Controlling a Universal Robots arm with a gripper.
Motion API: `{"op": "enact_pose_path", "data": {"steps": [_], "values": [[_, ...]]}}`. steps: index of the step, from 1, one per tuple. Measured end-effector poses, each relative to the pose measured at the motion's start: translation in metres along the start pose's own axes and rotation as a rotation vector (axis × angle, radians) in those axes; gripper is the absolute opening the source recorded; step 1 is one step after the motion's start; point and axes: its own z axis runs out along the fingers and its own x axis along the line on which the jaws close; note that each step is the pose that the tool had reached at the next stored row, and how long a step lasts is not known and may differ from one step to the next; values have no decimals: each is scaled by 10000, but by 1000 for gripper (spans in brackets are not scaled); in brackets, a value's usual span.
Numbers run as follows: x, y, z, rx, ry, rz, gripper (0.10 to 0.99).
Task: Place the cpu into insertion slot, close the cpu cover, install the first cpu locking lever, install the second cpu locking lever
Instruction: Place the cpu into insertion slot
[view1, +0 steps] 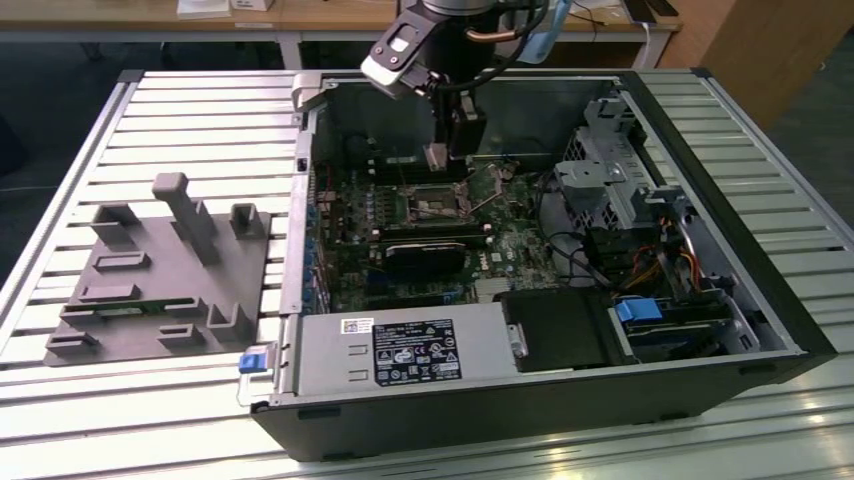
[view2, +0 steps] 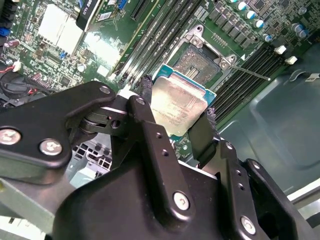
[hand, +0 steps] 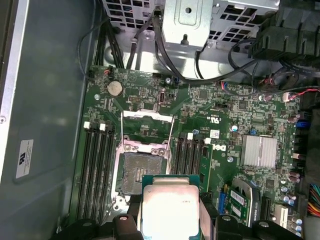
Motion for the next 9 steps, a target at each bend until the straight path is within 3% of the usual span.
{"op": "enact_pose_path", "data": {"steps": [9], "values": [[4, -2, 47, 5, -5, 68, 541]]}}
